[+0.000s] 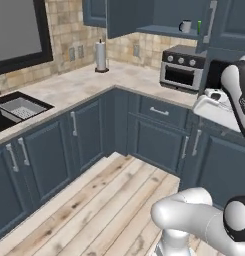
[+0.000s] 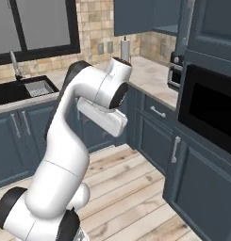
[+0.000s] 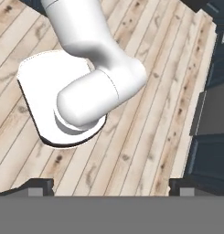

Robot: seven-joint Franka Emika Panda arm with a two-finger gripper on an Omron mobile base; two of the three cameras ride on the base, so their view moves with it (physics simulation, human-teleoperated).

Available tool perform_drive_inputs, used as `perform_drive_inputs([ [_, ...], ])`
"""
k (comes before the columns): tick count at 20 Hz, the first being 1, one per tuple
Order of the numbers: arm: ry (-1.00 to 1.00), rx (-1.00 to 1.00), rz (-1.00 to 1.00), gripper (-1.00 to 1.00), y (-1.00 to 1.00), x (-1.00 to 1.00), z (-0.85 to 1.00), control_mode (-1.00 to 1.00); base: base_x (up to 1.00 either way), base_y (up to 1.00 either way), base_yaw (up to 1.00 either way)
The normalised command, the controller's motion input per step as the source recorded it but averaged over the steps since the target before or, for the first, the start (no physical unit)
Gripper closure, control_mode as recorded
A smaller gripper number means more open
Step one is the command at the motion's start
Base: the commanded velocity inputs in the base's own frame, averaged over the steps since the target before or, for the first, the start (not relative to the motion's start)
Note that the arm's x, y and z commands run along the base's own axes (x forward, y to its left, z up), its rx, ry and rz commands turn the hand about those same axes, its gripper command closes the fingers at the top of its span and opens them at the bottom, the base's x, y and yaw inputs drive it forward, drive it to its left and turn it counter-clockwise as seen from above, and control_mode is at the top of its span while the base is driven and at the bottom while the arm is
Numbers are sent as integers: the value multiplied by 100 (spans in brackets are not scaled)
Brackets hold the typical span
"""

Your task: There is a tray on the dining counter. Grab the cup, mug, and pitcher and place them on the tray. The pitcher may be placed next to the tray if it cannot fit the tray.

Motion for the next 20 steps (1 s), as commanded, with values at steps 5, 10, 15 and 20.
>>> perform_drive_inputs([
  [5,0,0,0,-100,0,0,0,100,61,66,-28],
  [10,0,0,0,-100,0,0,0,100,17,37,-24],
  [15,0,0,0,-100,0,0,0,100,1,26,-25],
  [20,0,0,0,-100,0,0,0,100,24,52,-28],
])
